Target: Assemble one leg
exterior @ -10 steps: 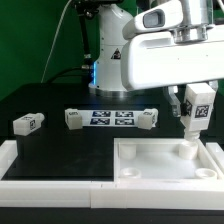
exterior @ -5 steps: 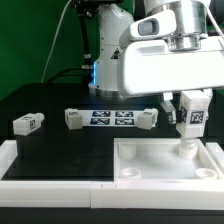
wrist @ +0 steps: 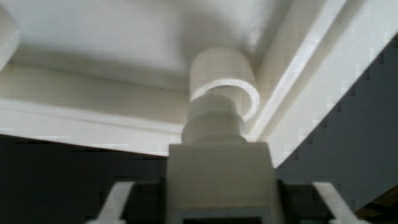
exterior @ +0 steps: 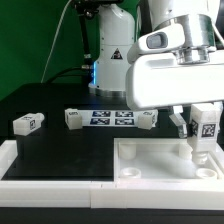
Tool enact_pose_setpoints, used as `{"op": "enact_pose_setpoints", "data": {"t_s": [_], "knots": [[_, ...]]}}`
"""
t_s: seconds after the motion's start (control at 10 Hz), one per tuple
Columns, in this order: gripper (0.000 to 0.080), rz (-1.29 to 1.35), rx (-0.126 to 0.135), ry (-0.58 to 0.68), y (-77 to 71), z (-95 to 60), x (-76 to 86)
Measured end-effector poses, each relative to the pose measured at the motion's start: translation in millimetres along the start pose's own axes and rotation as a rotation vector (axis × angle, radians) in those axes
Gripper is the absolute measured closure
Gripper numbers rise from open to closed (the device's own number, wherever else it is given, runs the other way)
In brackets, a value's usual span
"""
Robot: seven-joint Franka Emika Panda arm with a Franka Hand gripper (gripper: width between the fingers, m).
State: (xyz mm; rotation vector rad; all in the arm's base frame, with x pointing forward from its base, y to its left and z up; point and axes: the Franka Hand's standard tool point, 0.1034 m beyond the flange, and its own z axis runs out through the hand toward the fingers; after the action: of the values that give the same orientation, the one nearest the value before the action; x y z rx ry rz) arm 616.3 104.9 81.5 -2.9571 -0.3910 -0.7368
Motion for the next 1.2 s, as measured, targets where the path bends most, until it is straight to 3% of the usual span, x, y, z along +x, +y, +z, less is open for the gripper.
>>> {"op": "enact_pose_setpoints", "data": {"t_s": [0.4,0.9,1.2], "knots": [[0.0509,-0.002,0.006,-0.008,-3.4,12.3,-1.9],[0.0509,-0.004,-0.003,0.033,-3.1,15.7,3.2],[0.0509,-0.005,0.005,0.016,-9.1,25.0,-7.0]]}}
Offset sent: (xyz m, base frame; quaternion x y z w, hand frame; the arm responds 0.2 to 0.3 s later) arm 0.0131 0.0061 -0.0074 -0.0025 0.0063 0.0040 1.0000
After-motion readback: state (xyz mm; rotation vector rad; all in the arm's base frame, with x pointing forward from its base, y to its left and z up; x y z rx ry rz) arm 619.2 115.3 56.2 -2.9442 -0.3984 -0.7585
